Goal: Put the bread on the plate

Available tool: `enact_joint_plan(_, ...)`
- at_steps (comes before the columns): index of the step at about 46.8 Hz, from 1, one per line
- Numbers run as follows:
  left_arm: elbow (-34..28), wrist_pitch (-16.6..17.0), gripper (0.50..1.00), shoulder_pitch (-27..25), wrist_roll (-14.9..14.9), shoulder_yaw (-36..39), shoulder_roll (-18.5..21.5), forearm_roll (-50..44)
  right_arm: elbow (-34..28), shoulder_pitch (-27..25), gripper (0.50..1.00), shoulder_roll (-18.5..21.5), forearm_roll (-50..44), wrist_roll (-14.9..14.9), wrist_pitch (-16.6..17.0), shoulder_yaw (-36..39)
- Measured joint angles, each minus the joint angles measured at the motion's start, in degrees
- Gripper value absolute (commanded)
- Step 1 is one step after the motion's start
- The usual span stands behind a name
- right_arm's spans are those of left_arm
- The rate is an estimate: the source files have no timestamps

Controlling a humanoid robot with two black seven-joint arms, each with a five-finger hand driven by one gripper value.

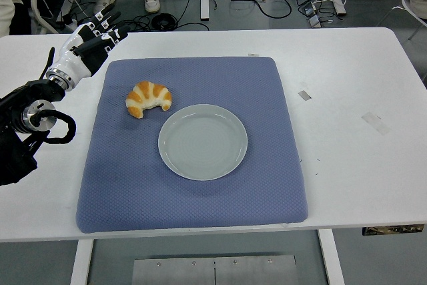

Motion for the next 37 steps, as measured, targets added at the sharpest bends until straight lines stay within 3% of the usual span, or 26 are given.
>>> enact_joint_plan(37, -0.05, 0.84, 0.983, -0.09, -0.20, -0.01, 0.00, -0.48, 0.00, 0.00, 1.000, 0.00, 0.00, -0.02, 0.00, 0.00)
